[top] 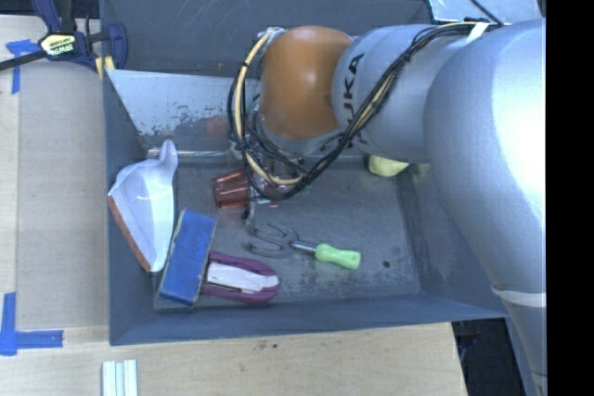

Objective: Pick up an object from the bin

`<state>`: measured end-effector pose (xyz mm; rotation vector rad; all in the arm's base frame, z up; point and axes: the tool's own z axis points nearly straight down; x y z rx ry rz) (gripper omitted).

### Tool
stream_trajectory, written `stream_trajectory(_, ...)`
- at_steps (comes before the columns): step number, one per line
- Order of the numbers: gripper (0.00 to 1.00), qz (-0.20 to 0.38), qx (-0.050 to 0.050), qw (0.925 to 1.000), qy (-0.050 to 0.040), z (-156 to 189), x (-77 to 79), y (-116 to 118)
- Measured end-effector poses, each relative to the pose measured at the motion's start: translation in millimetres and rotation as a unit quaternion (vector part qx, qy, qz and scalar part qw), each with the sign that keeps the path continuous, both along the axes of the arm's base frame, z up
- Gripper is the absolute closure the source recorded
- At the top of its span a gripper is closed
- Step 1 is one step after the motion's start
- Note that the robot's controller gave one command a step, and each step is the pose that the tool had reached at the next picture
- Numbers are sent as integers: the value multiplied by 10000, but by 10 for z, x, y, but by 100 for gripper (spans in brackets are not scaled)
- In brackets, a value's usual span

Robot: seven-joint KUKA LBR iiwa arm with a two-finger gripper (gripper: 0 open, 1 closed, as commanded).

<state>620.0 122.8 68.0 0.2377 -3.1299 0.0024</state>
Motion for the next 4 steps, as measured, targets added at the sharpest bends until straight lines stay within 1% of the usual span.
stream_trajectory(1, 0, 171, 18, 9998, -27, 29, -11, 33)
stream_trajectory(2, 0, 22, 19, 10000, -43, 34, 16, 23)
stream_trajectory(3, 0, 103, 19, 9999, -37, 36, 7, 24)
stream_trajectory(4, 100, 24, 24, 10000, -52, 40, 24, 18)
